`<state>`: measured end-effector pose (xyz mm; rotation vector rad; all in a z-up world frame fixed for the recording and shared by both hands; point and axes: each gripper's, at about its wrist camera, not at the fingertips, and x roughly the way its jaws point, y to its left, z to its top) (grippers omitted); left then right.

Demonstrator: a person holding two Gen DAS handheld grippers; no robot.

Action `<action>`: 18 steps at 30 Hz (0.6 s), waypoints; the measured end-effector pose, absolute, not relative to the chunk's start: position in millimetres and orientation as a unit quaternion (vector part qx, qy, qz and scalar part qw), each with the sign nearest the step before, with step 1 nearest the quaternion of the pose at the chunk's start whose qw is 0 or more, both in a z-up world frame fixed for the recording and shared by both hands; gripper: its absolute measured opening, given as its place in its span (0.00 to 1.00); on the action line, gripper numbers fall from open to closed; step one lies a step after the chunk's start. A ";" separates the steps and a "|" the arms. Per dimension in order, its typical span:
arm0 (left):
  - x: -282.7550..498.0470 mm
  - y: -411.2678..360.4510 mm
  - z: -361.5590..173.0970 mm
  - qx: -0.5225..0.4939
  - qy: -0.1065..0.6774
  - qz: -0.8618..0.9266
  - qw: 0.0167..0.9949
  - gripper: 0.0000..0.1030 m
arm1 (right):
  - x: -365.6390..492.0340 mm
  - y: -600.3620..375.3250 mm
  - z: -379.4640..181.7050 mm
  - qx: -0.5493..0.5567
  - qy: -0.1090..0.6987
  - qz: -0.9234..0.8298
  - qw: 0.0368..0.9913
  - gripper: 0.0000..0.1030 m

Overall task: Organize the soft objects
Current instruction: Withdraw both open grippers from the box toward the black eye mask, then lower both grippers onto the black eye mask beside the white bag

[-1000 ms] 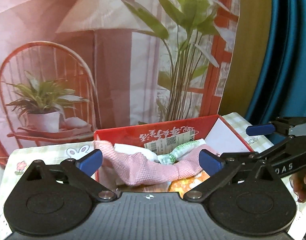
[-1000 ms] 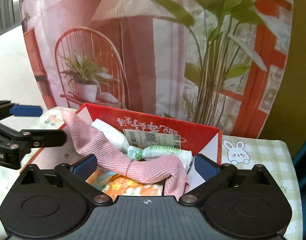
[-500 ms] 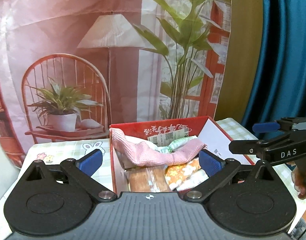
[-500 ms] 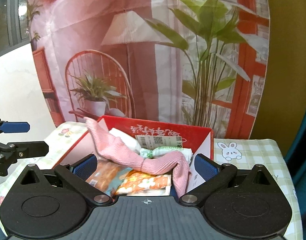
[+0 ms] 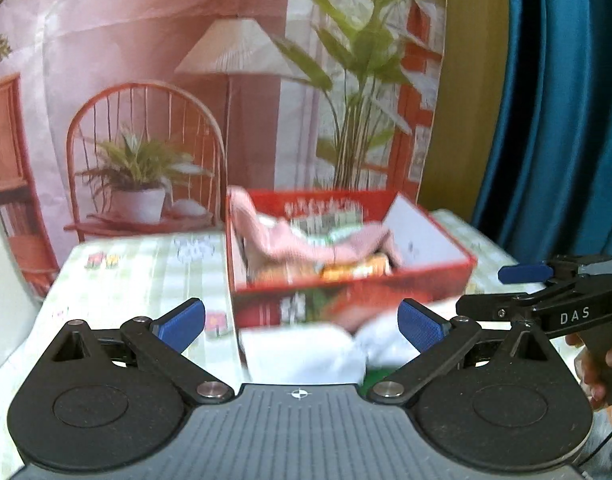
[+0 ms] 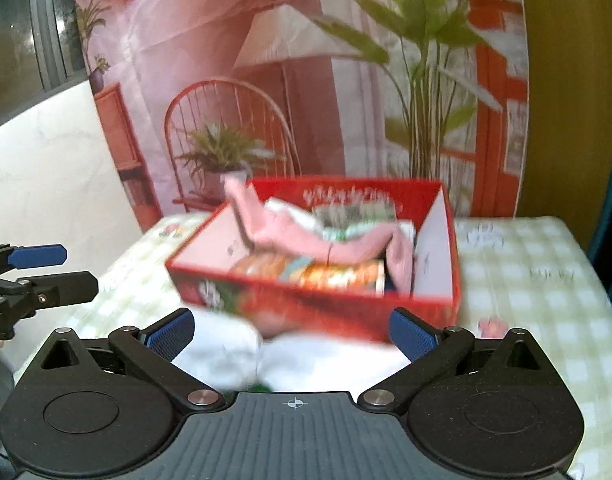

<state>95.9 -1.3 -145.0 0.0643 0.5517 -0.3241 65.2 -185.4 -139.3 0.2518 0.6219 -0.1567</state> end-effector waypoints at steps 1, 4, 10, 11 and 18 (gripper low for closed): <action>90.5 -1.0 -153.3 0.034 0.280 -0.156 0.947 1.00 | 60.4 -181.0 -146.4 0.119 0.307 -0.079 0.941 1.00; 82.3 1.3 -177.0 0.034 0.305 -0.154 0.939 1.00 | 50.7 -170.0 -168.6 0.114 0.322 -0.079 0.937 1.00; 84.1 6.2 -228.0 0.026 0.369 -0.134 0.919 1.00 | 38.0 -156.3 -216.0 0.124 0.368 -0.085 0.918 1.00; 84.9 6.8 -234.8 0.027 0.377 -0.132 0.916 1.00 | 36.2 -154.2 -224.2 0.121 0.379 -0.084 0.914 1.00; 91.2 1.5 -266.3 0.061 0.409 -0.121 0.902 1.00 | 37.1 -152.3 -256.5 0.121 0.429 -0.091 0.890 1.00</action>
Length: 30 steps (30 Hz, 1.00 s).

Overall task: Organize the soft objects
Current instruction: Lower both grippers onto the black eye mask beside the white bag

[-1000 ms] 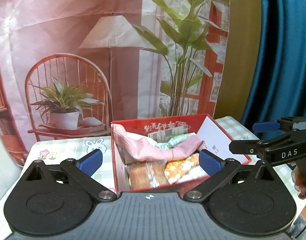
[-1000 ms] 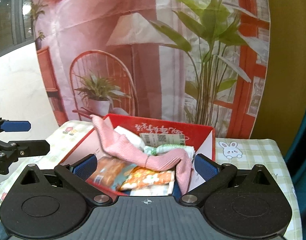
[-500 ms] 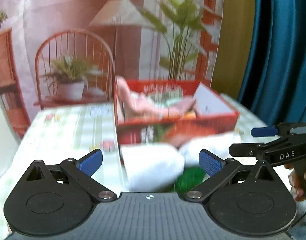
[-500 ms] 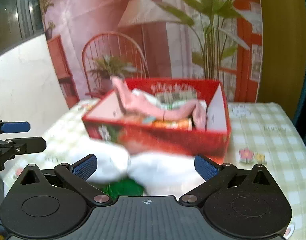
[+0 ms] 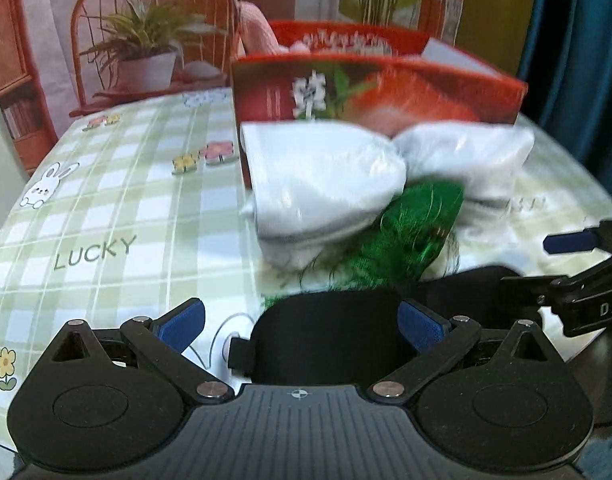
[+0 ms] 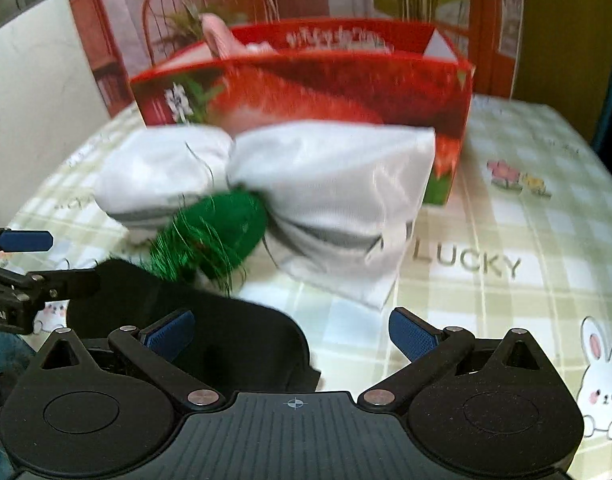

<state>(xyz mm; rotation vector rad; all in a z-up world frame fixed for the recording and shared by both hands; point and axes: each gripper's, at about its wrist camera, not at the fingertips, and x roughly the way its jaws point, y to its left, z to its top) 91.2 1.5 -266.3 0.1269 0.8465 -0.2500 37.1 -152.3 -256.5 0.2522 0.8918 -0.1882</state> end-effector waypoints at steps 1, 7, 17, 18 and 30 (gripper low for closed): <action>91.5 1.0 -270.4 0.065 0.413 -0.120 0.900 1.00 | 38.4 -151.2 -259.7 0.119 0.435 -0.090 0.888 1.00; 96.7 1.3 -282.7 0.059 0.434 -0.118 0.891 1.00 | 43.5 -146.0 -275.0 0.107 0.463 -0.079 0.876 1.00; 105.4 2.2 -294.0 0.049 0.448 -0.116 0.885 1.00 | 44.6 -143.4 -277.4 0.085 0.459 -0.083 0.880 1.00; 105.4 1.5 -294.2 0.051 0.448 -0.116 0.885 1.00 | 44.6 -143.6 -277.5 0.085 0.458 -0.083 0.881 1.00; 102.1 0.4 -293.1 0.053 0.440 -0.114 0.889 1.00 | 44.4 -141.5 -278.7 0.076 0.456 -0.085 0.883 1.00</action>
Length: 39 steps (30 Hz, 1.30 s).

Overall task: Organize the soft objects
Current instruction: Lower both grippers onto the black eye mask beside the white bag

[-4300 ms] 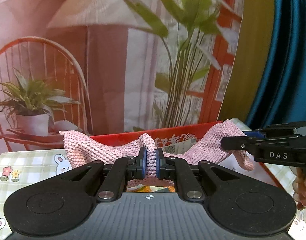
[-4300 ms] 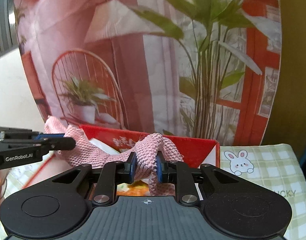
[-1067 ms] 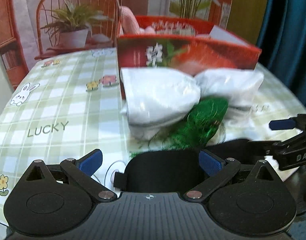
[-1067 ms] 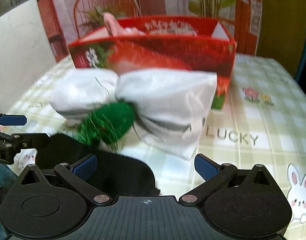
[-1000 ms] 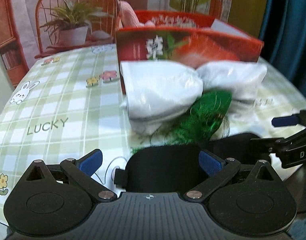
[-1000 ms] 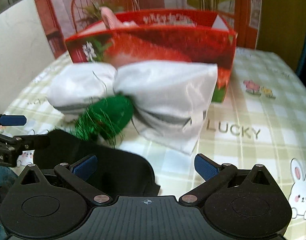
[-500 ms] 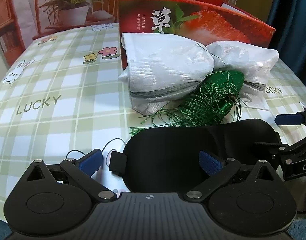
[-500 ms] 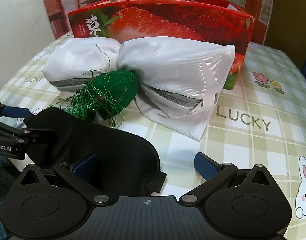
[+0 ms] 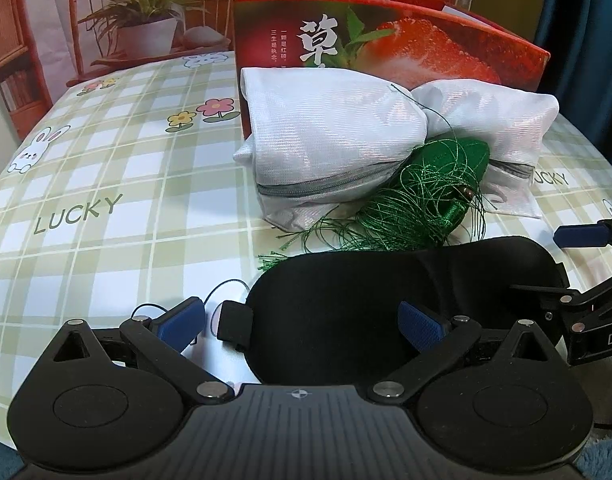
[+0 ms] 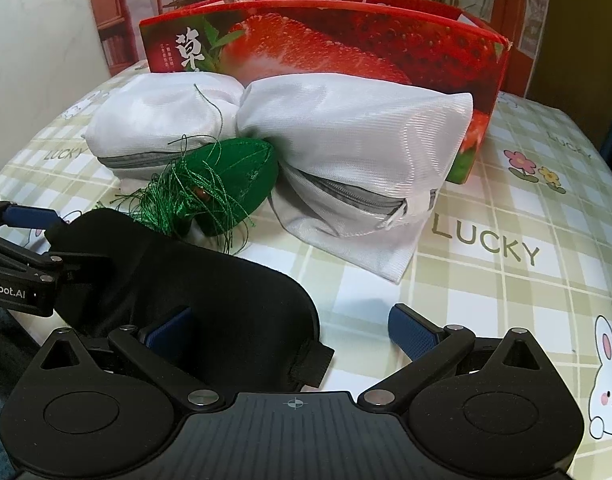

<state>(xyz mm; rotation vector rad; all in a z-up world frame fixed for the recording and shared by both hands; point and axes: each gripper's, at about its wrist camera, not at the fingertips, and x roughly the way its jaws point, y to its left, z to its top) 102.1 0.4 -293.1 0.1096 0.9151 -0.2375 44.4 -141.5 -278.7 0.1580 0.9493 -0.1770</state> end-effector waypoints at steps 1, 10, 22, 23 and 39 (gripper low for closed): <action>102.5 0.5 -293.0 0.053 0.441 -0.115 0.889 1.00 | 44.1 -142.3 -278.7 0.076 0.456 -0.084 0.883 1.00; 101.2 5.7 -288.2 0.027 0.442 -0.140 0.886 0.96 | 42.1 -147.8 -276.2 0.091 0.453 -0.085 0.883 1.00; 95.9 6.8 -283.9 -0.002 0.433 -0.180 0.883 0.60 | 33.5 -165.7 -273.0 0.129 0.444 -0.134 0.876 0.98; 96.1 7.9 -283.8 -0.005 0.434 -0.179 0.883 0.59 | 32.4 -165.8 -272.4 0.131 0.444 -0.134 0.877 0.96; 92.7 10.6 -282.9 -0.012 0.438 -0.176 0.882 0.56 | 21.4 -162.3 -263.7 0.160 0.444 -0.107 0.875 0.81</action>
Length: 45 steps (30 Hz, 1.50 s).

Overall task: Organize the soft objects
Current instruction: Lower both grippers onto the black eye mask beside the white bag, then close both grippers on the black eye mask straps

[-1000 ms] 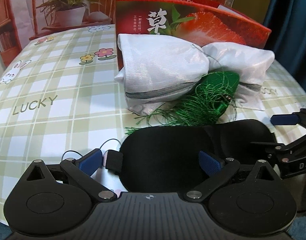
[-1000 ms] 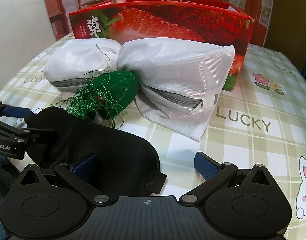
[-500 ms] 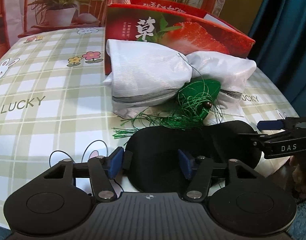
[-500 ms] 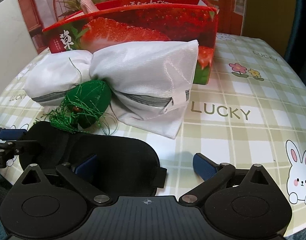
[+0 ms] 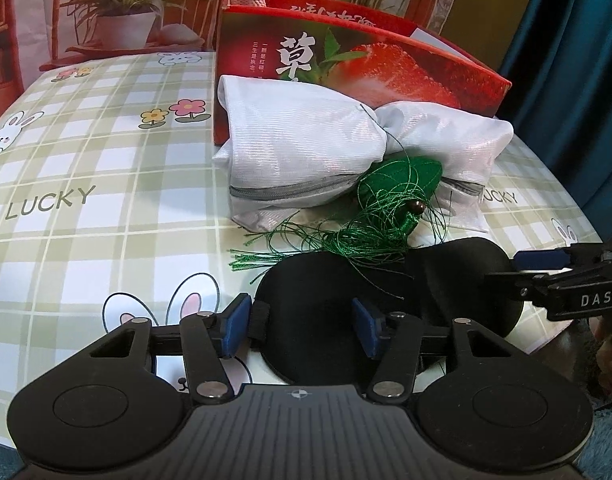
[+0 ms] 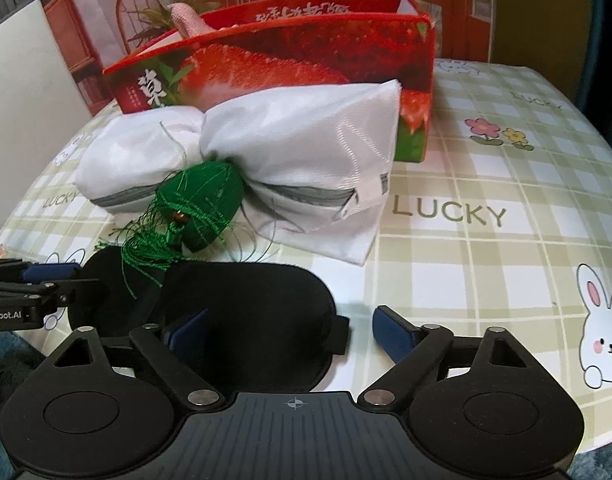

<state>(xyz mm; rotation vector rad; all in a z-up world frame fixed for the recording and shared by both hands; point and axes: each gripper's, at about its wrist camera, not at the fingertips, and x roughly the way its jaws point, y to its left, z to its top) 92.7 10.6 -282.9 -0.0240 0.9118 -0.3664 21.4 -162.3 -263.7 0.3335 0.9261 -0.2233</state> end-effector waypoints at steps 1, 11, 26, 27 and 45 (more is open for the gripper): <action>92.7 11.0 -282.9 -0.012 0.438 -0.176 0.882 0.56 | 22.3 -161.4 -264.5 0.160 0.446 -0.102 0.874 0.79; 92.3 10.5 -282.3 -0.012 0.439 -0.183 0.880 0.56 | 23.2 -156.0 -262.4 0.168 0.443 -0.068 0.878 0.59; 91.7 10.1 -282.0 -0.010 0.440 -0.183 0.879 0.56 | 8.8 -172.8 -239.0 0.204 0.385 -0.077 0.897 0.32; 91.8 10.2 -281.9 -0.010 0.440 -0.181 0.879 0.56 | 7.9 -173.8 -239.3 0.206 0.385 -0.079 0.896 0.29; 90.4 11.9 -280.6 -0.012 0.446 -0.169 0.879 0.61 | 11.8 -171.1 -254.4 0.216 0.414 -0.067 0.882 0.17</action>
